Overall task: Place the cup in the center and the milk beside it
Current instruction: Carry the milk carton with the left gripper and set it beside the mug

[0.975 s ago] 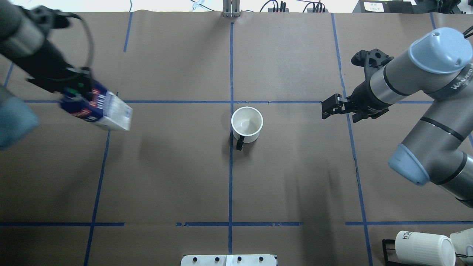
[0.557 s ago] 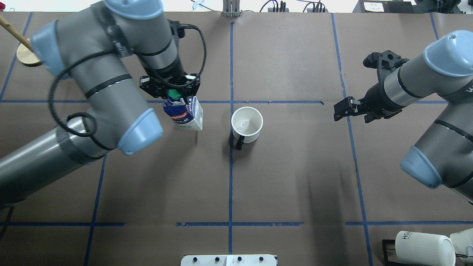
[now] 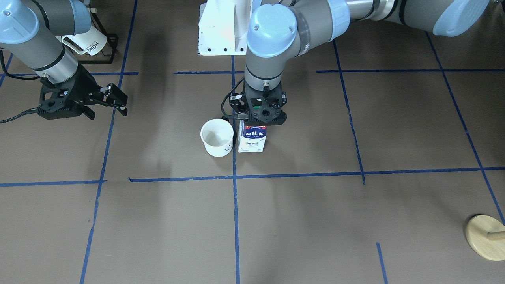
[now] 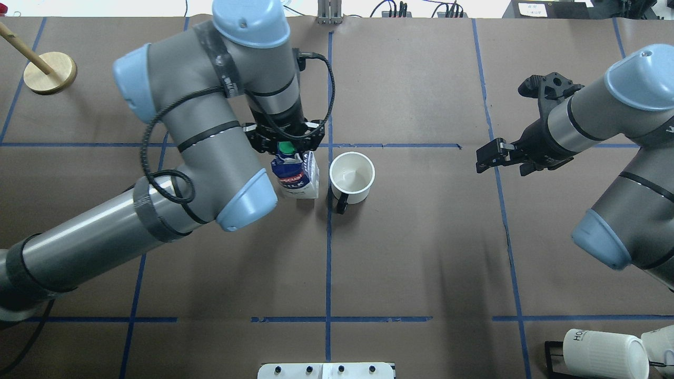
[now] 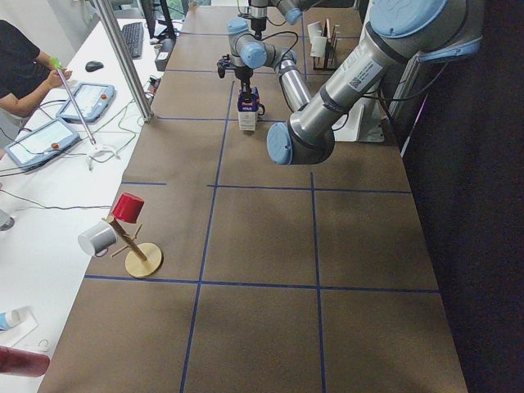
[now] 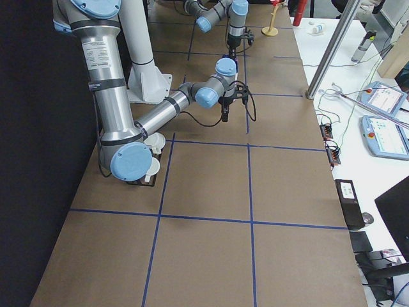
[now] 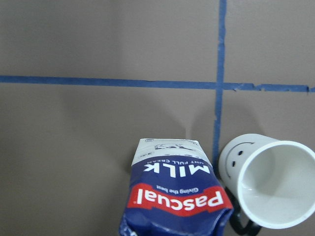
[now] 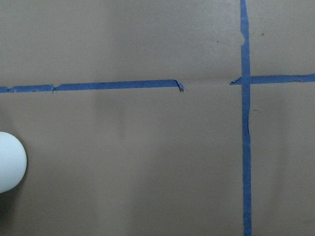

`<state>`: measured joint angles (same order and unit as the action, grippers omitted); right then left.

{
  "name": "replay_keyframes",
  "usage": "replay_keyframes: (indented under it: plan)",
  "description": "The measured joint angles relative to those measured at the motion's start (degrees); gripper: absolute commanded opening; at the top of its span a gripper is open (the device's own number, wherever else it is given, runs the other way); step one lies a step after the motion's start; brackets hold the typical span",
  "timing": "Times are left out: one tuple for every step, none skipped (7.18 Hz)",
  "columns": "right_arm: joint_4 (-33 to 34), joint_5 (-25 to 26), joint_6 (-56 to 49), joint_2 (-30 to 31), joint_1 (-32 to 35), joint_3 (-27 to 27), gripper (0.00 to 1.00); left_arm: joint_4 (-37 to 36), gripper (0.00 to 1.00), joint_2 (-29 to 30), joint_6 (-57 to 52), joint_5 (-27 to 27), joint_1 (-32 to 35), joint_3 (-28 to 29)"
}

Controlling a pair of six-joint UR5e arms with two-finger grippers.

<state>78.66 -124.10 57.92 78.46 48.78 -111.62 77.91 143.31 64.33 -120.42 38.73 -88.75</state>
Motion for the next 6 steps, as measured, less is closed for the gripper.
replay_keyframes:
  plan:
    - [0.0,0.0,0.1,0.0,0.0,0.0,1.00,0.6,0.13,0.3,0.4,0.0,-0.1,0.7]
    - [0.0,0.1,0.1,0.0,-0.1,0.1,1.00,0.8,0.42,0.4,0.6,0.1,-0.2,0.9]
    - [0.0,0.1,0.2,0.0,-0.1,0.2,1.00,0.9,0.96,0.4,0.7,0.1,-0.2,1.0]
    - [0.0,0.1,0.2,0.0,-0.1,0.3,1.00,0.9,0.99,0.4,0.7,0.1,-0.2,1.0]
    - [0.0,0.1,0.2,-0.1,-0.2,0.3,1.00,0.8,1.00,0.4,0.8,0.2,-0.2,0.9]
    - [0.0,0.1,0.1,-0.1,-0.2,0.4,1.00,0.6,1.00,0.4,1.2,0.2,-0.2,0.5]
